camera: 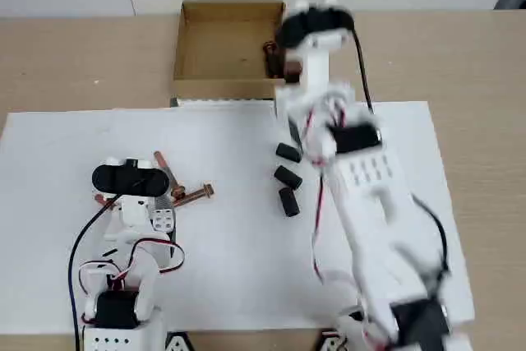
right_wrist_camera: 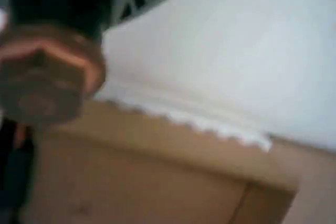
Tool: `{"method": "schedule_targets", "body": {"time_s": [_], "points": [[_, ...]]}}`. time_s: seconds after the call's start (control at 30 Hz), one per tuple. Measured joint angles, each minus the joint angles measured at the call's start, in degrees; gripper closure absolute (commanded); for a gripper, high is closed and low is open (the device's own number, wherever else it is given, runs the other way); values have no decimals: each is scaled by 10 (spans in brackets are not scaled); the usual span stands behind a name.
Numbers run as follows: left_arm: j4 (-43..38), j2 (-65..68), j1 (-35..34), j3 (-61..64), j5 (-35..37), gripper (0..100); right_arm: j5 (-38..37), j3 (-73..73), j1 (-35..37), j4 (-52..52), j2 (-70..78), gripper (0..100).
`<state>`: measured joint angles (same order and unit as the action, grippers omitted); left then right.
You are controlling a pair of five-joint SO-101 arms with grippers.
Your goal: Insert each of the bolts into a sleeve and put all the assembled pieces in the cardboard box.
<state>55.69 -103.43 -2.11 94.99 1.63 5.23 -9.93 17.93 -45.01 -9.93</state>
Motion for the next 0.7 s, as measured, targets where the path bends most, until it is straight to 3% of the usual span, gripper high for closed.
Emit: {"method": "schedule_targets", "body": {"time_s": [0.3, 0.53, 0.7], "points": [[0, 0, 0, 0, 0, 995, -90, 324, -8, 0, 307, 995], [0, 0, 0, 0, 0, 995, -179, 477, -3, 0, 464, 992], [0, 0, 0, 0, 0, 995, -219, 536, 18, 0, 530, 869]]}}
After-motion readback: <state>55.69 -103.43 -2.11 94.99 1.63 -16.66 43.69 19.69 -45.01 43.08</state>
